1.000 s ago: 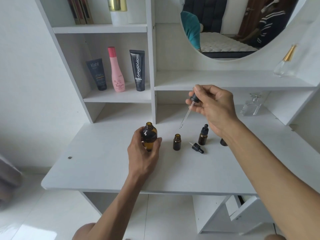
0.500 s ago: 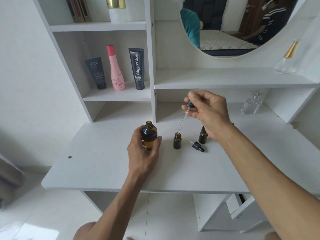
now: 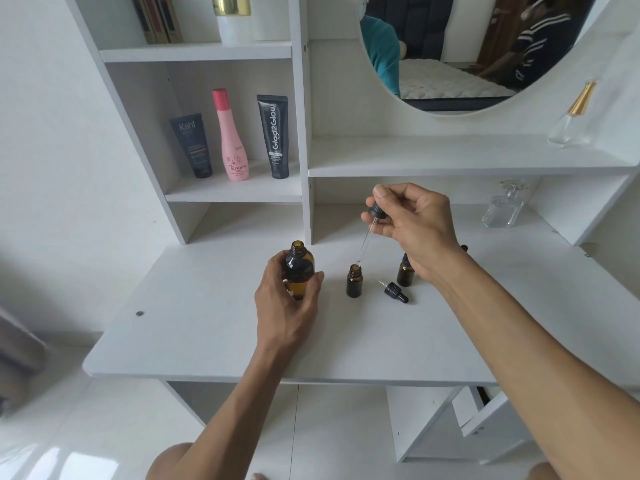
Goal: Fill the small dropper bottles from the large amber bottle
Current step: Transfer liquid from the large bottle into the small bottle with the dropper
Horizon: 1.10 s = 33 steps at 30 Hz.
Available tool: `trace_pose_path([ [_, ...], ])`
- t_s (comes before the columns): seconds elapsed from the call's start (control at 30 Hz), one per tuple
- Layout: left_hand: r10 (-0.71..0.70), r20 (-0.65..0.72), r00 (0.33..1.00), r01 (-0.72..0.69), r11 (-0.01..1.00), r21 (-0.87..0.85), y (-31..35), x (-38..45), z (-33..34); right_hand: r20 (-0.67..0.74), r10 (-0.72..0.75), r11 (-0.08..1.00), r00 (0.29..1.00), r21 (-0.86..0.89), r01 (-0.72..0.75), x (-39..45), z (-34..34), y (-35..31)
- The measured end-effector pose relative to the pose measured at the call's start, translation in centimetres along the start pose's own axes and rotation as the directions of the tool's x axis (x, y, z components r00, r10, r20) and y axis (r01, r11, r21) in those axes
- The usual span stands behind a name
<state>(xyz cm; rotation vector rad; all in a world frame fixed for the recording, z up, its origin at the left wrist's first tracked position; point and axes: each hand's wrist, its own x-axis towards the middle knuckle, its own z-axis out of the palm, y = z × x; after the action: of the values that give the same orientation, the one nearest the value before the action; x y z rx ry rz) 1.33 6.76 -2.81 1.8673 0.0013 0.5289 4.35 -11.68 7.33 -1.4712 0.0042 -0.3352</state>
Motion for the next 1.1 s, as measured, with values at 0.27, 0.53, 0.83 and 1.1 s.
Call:
trace_pose_path([
  [0.27,0.002,0.005,1.0,-0.002,1.0,0.003,0.0,0.0,0.0,-0.005,-0.013,1.0,1.0,-0.028,0.012,-0.1,0.3,0.0],
  [0.53,0.001,0.01,1.0,-0.001,1.0,-0.01,0.0,0.0,-0.1,-0.001,-0.017,0.998,1.0,-0.054,0.017,-0.2,0.4,-0.3],
  [0.83,-0.014,0.009,1.0,0.015,1.0,-0.01,0.0,-0.1,-0.1,0.023,-0.045,0.996,0.999,-0.082,0.047,-0.5,0.7,-0.9],
  [1.1,-0.017,0.014,1.0,0.017,1.0,-0.01,-0.1,0.0,-0.1,0.023,-0.068,0.991,0.997,-0.118,0.07,-0.4,0.9,-1.0],
])
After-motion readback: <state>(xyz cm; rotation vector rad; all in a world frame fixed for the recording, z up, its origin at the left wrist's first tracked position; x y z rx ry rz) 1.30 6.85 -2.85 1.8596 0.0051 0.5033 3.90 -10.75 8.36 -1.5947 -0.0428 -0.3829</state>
